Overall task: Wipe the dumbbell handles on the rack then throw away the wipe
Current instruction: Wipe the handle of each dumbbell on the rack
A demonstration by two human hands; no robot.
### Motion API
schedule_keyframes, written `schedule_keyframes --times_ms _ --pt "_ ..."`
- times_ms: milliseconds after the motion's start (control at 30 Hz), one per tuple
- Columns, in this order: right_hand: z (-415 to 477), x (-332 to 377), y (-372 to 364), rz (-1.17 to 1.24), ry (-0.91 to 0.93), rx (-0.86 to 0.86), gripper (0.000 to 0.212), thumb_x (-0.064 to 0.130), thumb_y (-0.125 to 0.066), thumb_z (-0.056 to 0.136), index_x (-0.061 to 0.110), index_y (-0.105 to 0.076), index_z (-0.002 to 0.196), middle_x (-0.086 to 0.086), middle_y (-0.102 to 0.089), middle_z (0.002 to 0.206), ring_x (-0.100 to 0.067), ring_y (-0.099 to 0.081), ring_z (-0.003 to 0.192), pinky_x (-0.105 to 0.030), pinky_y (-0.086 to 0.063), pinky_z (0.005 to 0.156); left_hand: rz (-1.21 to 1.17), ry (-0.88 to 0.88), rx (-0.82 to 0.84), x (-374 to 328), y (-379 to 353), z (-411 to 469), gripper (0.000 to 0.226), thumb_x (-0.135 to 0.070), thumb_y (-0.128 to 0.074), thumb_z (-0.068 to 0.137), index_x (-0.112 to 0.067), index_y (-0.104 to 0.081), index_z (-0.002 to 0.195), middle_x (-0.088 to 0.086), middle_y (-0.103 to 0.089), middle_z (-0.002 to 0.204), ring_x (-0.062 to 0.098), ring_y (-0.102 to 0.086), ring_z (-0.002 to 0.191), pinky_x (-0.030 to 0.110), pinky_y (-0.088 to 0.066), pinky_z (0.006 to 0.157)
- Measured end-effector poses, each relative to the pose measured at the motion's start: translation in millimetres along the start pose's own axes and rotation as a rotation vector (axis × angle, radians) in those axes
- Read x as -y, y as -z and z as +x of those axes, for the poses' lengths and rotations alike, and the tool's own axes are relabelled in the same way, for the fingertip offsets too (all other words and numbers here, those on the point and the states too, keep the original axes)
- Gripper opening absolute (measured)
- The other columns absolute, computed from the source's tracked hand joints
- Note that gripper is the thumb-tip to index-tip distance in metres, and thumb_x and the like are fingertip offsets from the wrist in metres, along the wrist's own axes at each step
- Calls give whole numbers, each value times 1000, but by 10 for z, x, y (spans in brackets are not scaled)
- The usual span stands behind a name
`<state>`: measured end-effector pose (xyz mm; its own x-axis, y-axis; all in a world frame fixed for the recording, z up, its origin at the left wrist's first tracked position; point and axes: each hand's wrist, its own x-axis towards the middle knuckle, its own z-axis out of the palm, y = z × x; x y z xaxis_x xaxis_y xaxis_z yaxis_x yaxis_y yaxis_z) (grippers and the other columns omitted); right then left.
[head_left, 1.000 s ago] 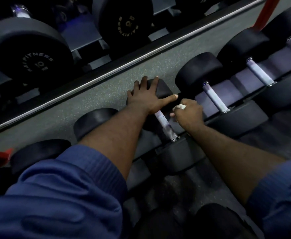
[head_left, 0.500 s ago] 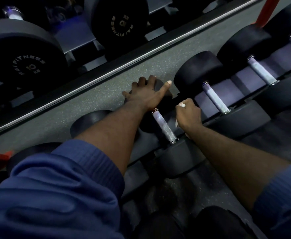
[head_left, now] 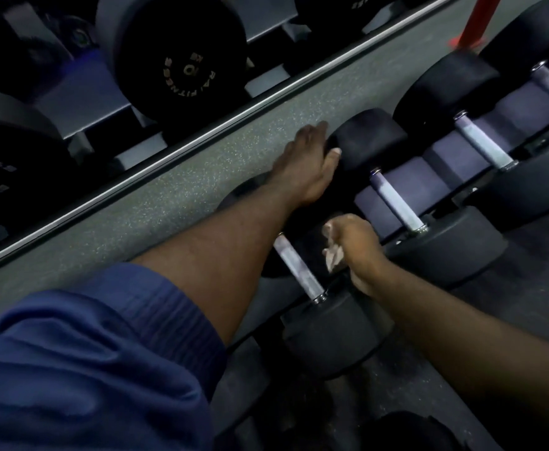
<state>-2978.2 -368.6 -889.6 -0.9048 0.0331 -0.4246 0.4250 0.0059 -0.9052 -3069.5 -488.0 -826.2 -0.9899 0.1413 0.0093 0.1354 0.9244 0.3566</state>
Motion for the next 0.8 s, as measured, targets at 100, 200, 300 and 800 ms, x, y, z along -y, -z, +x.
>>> schedule_keyframes --times_ms 100,200,300,800 --pt "165 182 368 404 -35 66 23 2 -41 77 4 -62 85 -9 -57 66 -18 -53 51 -34 -47 60 101 -263 7 -136 -162 247 63 -46 -41 108 -19 -28 164 12 -19 171 34 -27 154 44 -24 126" --pt "600 359 808 315 30 -85 23 -1 -47 69 4 -65 83 -10 -60 67 -20 -52 57 -34 -44 59 89 -337 -44 -183 -239 530 55 -38 -42 109 -15 -40 158 15 -29 167 34 -32 151 41 -24 126" --pt "1092 359 1039 60 81 -340 25 14 -66 67 15 -70 91 -3 -69 80 -19 -64 73 -37 -50 69 20 -388 -22 -260 -228 830 48 -31 -43 110 -9 -48 153 18 -42 159 33 -41 145 32 -26 121" --pt "1293 399 858 -747 286 -339 16 5 -62 84 5 -77 81 -20 -73 85 -35 -70 84 -33 -49 70 119 -192 -104 -519 -425 1220 38 -49 -36 98 -41 -59 127 -14 -56 137 28 -68 99 42 -54 77"
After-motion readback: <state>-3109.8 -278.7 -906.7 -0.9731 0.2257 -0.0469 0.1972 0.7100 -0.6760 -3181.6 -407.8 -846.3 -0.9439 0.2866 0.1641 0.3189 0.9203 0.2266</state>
